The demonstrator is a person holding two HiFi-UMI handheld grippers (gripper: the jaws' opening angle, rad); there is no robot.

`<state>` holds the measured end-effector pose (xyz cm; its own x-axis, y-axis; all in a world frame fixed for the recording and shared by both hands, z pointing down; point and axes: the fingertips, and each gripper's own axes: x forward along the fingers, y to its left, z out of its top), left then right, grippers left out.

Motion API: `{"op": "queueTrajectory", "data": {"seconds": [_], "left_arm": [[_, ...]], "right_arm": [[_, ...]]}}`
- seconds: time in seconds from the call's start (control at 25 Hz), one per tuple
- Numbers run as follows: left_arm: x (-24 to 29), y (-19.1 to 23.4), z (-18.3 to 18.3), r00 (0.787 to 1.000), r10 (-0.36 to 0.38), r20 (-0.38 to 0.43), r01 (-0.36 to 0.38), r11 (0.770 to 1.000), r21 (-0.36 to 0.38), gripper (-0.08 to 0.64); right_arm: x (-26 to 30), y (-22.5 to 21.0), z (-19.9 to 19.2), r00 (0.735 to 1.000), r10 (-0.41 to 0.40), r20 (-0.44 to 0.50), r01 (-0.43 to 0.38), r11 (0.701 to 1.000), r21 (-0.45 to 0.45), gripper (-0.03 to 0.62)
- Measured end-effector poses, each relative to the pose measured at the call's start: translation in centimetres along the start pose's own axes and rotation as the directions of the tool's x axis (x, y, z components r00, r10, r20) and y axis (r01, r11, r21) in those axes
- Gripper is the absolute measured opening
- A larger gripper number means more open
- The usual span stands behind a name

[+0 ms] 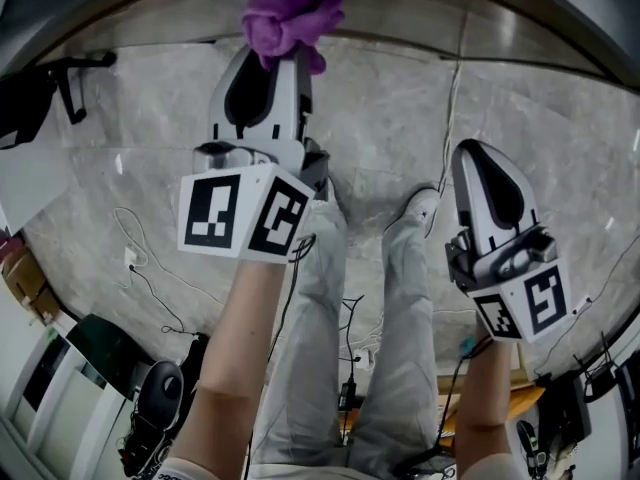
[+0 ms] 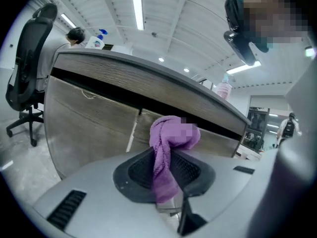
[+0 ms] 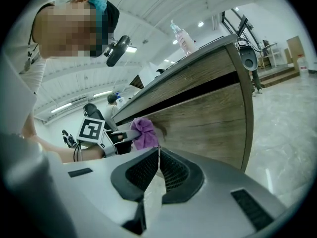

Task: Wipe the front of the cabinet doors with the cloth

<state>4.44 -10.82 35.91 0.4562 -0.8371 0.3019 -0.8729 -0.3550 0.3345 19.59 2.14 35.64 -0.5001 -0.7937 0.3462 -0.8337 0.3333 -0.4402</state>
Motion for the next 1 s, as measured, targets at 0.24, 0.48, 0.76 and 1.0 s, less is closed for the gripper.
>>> {"op": "queueTrajectory", "data": {"seconds": [0.24,0.48,0.76,1.0], "left_arm": [[1.4,-10.1,-5.9,0.983,-0.157,-0.099,0.161,0.986,0.042,0.078],[5.0,-20.1,-11.0,0.939,-0.296,-0.177,0.308,0.95,0.047,0.078],[8.2,-25.6,-14.2,0.919,-0.328,-0.221,0.341,0.94,0.026,0.078],[9.9,-25.0,-14.4,0.933,-0.282,-0.222,0.294,0.955,0.023,0.078]], "right_arm": [[-3.8,-3.9,-0.2,1.0,-0.025,-0.008,0.025,1.0,0.011,0.029],[-7.8,-9.7,-1.2,0.996,-0.087,-0.028,0.089,0.995,0.043,0.029],[-11.9,-13.8,-2.2,0.991,-0.131,-0.016,0.132,0.988,0.085,0.029],[-13.3,-15.2,-2.9,0.988,-0.155,-0.014,0.156,0.983,0.1,0.029]]}}
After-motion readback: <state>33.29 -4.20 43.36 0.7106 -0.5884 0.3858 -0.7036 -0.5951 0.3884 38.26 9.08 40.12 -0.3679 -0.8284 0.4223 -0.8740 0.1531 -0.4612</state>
